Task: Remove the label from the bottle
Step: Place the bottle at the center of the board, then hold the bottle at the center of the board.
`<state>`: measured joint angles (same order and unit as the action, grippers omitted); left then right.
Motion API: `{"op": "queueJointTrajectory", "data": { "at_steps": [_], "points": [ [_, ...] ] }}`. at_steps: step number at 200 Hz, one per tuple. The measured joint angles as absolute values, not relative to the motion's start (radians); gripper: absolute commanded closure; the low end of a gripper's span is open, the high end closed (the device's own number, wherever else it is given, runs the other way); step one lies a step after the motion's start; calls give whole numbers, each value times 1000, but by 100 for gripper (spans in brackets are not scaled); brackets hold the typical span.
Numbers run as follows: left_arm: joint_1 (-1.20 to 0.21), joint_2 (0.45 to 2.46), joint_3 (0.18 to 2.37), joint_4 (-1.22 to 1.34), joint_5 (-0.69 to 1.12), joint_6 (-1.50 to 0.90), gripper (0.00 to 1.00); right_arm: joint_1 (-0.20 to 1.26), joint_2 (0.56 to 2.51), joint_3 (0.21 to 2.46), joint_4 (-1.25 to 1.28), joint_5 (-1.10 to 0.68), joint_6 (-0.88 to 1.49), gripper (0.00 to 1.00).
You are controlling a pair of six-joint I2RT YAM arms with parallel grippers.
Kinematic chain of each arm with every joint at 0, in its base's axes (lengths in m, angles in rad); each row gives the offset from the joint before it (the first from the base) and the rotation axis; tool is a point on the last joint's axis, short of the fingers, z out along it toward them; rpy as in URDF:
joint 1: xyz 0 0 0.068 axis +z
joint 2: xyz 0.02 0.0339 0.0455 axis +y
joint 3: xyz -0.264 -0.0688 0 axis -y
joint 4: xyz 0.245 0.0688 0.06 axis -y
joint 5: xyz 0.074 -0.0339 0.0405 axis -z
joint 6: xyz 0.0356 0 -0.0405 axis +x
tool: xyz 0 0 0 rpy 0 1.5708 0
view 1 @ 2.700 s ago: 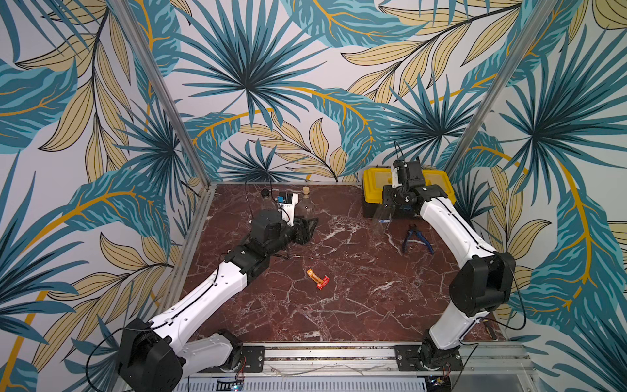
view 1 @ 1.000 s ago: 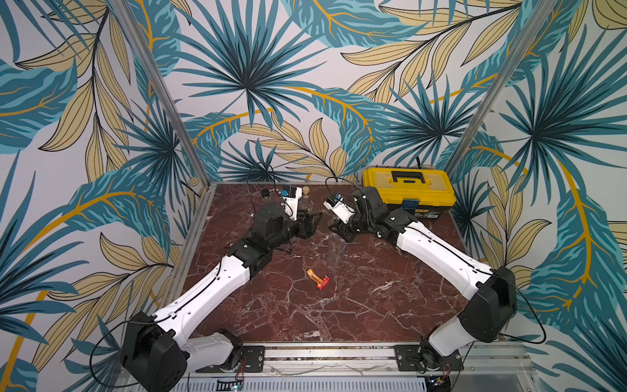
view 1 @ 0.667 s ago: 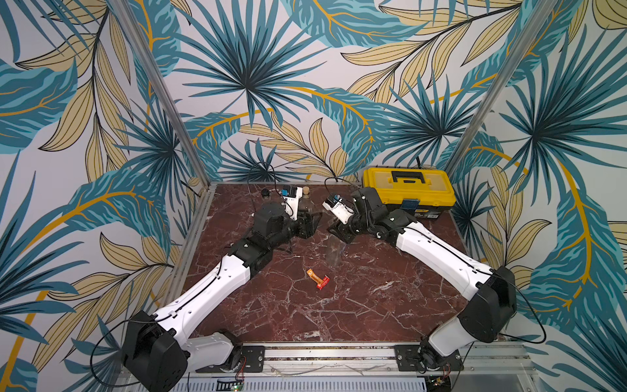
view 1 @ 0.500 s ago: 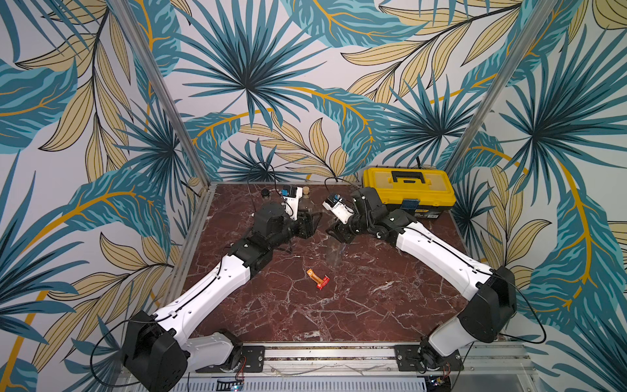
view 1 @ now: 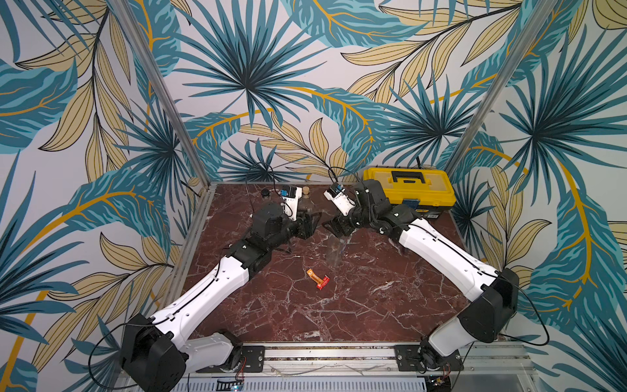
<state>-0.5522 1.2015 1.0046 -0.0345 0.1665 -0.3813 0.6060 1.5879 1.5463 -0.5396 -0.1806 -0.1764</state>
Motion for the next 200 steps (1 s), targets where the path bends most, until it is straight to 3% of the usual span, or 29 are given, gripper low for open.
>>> {"op": "queueJointTrajectory", "data": {
  "at_steps": [54,98,141,200],
  "points": [
    [-552,1129,986,-33,163,-348,40,604,1558,1619,-582,-115,-103,6],
    [-553,1188,1004,-34,273,-307,39,555,1513,1673,-614,-57,12,1],
    [-569,1308,1070,-36,364,-246,38,451,1432,1653,-632,-61,149,1],
    [-588,1396,1163,-34,455,-197,38,429,1382,1585,-645,-69,220,0]
  ]
}}
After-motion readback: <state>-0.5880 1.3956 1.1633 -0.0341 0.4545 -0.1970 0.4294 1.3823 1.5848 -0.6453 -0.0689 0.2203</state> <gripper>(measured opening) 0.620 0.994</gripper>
